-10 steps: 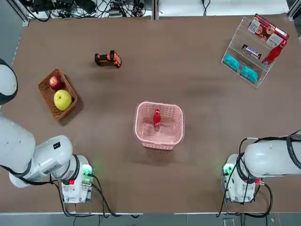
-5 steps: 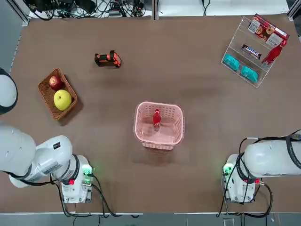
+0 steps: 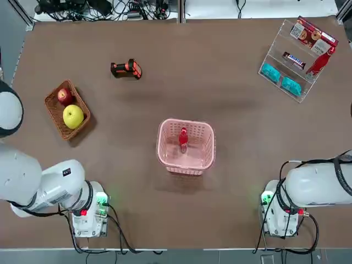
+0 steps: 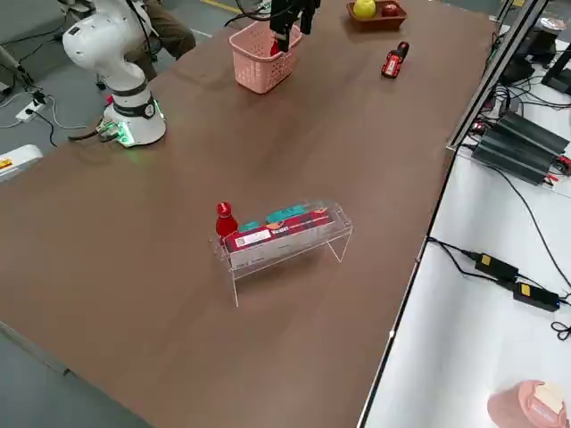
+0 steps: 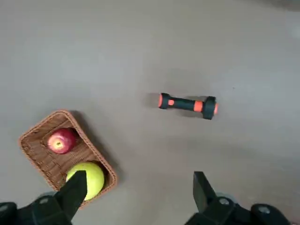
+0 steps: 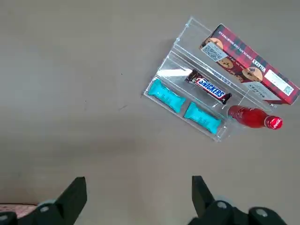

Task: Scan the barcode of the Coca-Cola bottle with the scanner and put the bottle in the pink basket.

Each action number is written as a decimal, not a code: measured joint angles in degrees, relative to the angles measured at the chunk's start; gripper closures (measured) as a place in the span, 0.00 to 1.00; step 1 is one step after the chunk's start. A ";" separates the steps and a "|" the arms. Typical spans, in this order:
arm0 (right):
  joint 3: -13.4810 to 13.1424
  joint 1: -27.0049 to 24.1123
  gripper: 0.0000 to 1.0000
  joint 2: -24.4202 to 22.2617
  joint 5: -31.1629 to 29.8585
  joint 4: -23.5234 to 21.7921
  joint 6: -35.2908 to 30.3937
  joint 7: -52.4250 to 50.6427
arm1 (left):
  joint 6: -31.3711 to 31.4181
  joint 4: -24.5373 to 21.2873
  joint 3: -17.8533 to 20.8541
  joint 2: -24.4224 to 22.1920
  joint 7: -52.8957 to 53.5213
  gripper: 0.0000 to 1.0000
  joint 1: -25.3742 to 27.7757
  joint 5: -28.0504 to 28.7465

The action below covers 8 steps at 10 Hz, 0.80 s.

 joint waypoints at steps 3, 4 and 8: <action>-0.23 -0.12 0.01 0.38 -0.07 0.00 0.92 -2.27 | 5.86 -2.67 -0.09 0.82 -0.24 0.00 -0.65 0.09; -0.23 -0.12 0.01 0.39 -0.08 0.00 0.97 -2.34 | 7.38 -3.89 -0.07 0.98 -0.24 0.00 -0.65 0.10; -0.26 -0.13 0.01 0.39 -0.10 0.00 1.04 -2.39 | 7.94 -4.31 0.05 0.78 -0.24 0.00 -0.52 0.75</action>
